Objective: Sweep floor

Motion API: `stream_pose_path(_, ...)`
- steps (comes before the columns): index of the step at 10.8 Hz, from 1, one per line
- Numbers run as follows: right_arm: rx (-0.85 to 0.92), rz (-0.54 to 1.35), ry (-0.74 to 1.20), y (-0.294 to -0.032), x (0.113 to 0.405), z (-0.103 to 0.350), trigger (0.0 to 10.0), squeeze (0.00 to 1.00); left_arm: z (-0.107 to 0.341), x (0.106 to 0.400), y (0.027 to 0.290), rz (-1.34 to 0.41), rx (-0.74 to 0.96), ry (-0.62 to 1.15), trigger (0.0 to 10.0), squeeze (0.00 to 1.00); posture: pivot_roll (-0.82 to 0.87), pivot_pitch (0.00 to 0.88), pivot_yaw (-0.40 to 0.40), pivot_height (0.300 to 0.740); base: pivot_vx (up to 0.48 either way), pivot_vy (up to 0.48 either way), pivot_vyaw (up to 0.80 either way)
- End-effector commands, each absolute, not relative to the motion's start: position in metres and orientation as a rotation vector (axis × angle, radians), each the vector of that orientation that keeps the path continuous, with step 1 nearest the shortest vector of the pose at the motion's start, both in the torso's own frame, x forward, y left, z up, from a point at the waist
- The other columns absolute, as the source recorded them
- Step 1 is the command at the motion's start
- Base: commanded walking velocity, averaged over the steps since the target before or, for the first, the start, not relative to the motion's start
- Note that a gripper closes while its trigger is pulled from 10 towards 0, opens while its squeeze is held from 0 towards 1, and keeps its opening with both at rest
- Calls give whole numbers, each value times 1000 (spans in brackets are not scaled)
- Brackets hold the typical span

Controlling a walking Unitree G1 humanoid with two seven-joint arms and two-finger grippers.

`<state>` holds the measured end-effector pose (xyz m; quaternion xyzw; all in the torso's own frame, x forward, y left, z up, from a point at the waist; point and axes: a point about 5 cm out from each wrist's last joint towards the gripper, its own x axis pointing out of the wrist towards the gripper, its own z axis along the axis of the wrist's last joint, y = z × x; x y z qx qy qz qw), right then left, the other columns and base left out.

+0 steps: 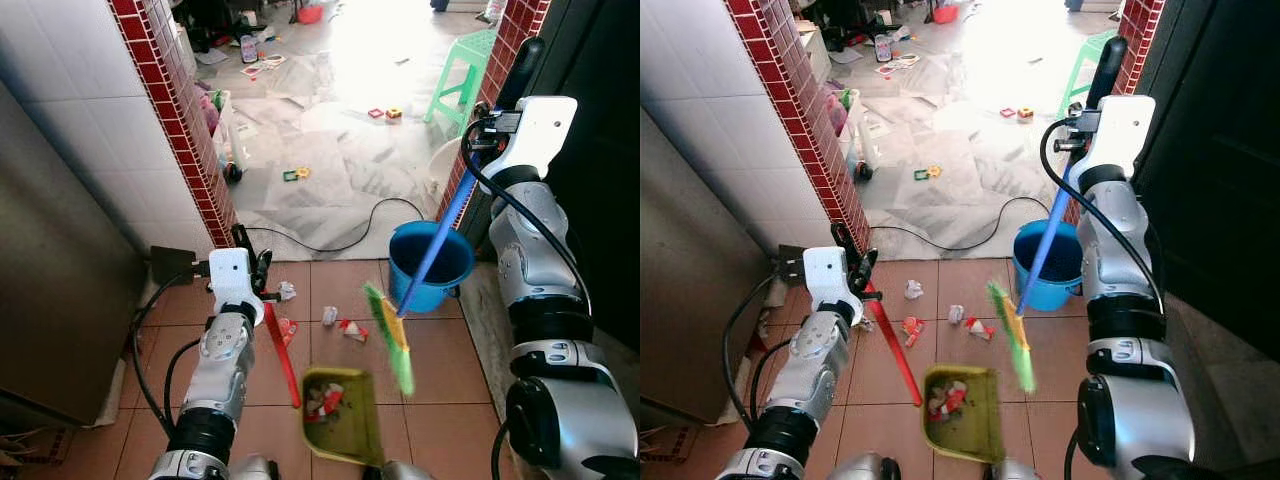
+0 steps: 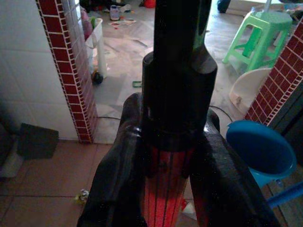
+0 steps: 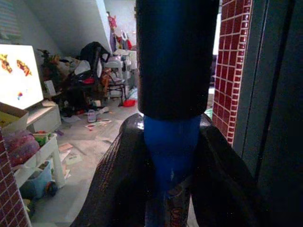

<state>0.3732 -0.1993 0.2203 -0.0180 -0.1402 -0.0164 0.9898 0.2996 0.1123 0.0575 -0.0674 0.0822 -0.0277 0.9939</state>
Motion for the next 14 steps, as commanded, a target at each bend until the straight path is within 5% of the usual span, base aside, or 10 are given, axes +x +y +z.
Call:
stream_pose_path(1, -37, -23, -331, -198, 373, 232, 10000, 0, 68, 305, 112, -55, -145, 118, 10000, 0, -160, 0, 63, 740, 0, 0, 0)
stream_pose_path(4, -57, -21, -335, -198, 373, 229, 10000, 0, 68, 305, 112, -55, -146, 118, 10000, 0, -160, 0, 63, 740, 0, 0, 0)
stream_pose_path(5, -123, -45, -94, -176, 346, 138, 10000, 0, 88, 304, 111, -111, -196, 30, 10000, 0, -141, 0, 92, 740, 0, 0, 0)
stream_pose_path(8, -116, -63, 29, -182, 332, 103, 10000, 0, 79, 296, 121, -121, -148, 54, 10000, 0, -139, 0, 92, 740, 0, 0, 0)
stream_pose_path(14, -152, -58, -7, -182, 328, 106, 10000, 0, 69, 280, 131, -123, -126, 97, 10000, 0, -136, 0, 81, 740, 0, 121, -349)
